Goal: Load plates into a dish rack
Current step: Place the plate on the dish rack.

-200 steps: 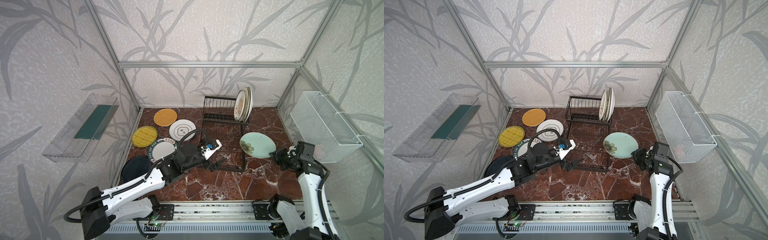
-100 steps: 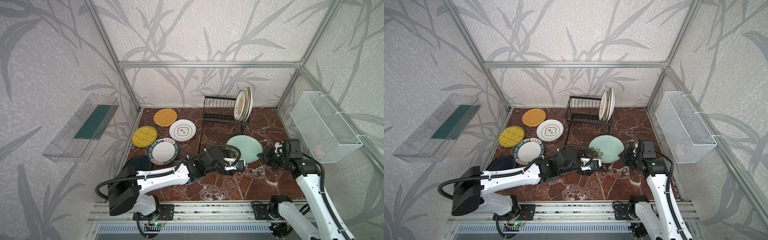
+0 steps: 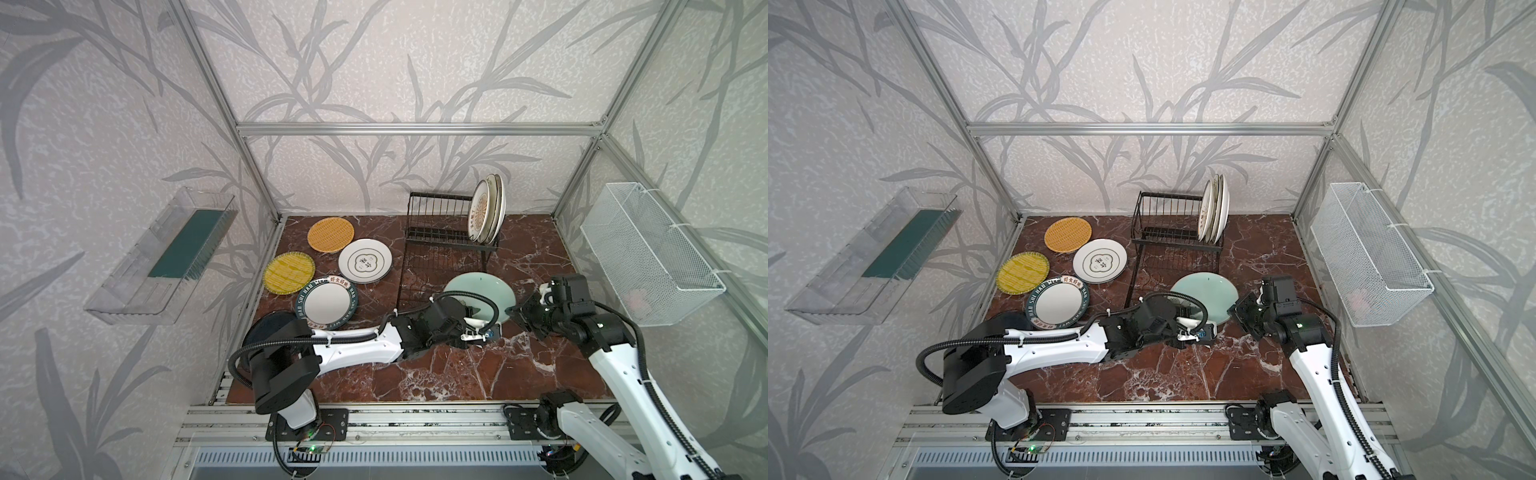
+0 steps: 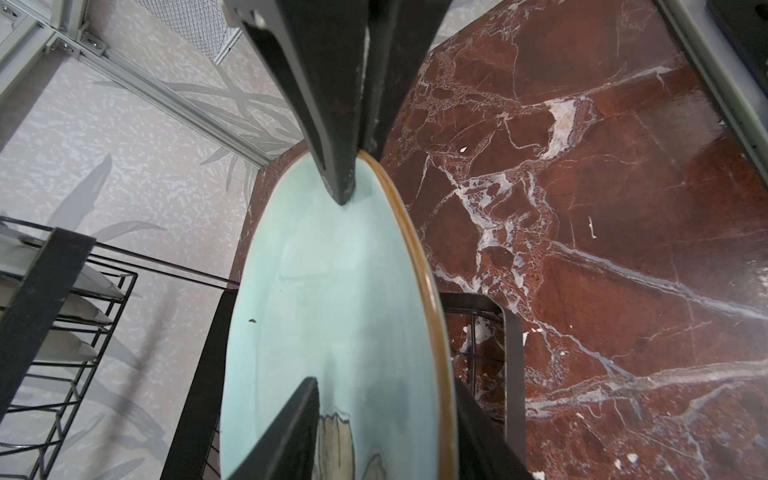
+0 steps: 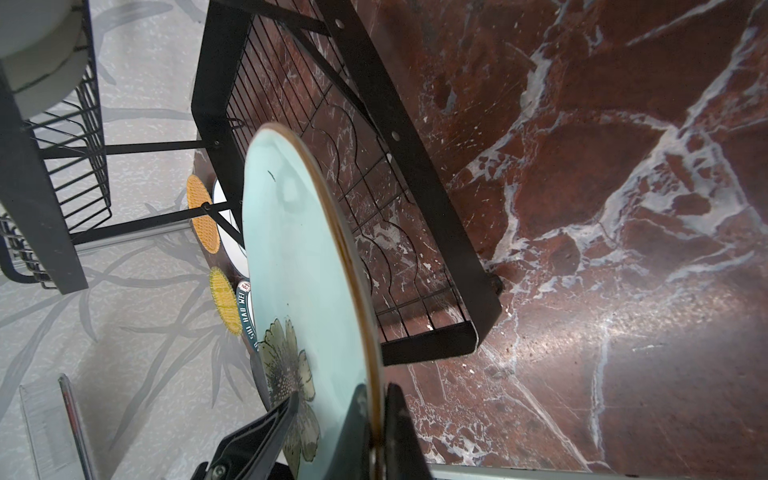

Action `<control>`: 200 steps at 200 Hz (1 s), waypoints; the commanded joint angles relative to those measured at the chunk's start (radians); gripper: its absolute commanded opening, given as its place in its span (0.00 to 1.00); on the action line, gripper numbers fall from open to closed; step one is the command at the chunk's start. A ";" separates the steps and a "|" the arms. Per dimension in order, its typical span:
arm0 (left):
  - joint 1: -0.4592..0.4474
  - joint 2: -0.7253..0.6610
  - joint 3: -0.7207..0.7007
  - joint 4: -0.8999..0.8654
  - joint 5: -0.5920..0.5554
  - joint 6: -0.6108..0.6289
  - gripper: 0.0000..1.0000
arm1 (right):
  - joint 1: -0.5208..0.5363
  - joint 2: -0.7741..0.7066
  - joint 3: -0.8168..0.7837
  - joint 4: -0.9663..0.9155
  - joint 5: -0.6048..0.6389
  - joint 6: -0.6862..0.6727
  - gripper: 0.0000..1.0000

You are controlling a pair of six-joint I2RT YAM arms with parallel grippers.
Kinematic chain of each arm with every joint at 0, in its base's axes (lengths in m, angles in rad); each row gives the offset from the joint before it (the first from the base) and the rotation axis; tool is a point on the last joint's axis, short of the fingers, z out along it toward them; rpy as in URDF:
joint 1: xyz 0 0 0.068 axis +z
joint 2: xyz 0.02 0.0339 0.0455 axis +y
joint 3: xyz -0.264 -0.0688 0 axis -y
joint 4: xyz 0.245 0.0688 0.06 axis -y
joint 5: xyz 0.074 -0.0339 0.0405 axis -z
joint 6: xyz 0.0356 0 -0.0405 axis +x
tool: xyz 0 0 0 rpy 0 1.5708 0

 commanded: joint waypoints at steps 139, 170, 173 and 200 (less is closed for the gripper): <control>-0.106 -0.216 0.010 -0.133 -0.192 -0.141 0.00 | 0.041 0.018 0.038 0.296 0.019 -0.110 0.87; -0.106 -0.407 -0.014 -0.319 -0.123 -0.305 0.00 | 0.040 0.028 0.043 0.356 -0.012 -0.205 0.99; -0.106 -0.425 -0.014 -0.338 -0.117 -0.320 0.00 | 0.041 0.027 0.045 0.357 -0.011 -0.221 0.99; -0.096 -0.549 0.049 -0.477 -0.108 -0.471 0.00 | 0.039 -0.013 0.036 0.370 0.042 -0.320 0.99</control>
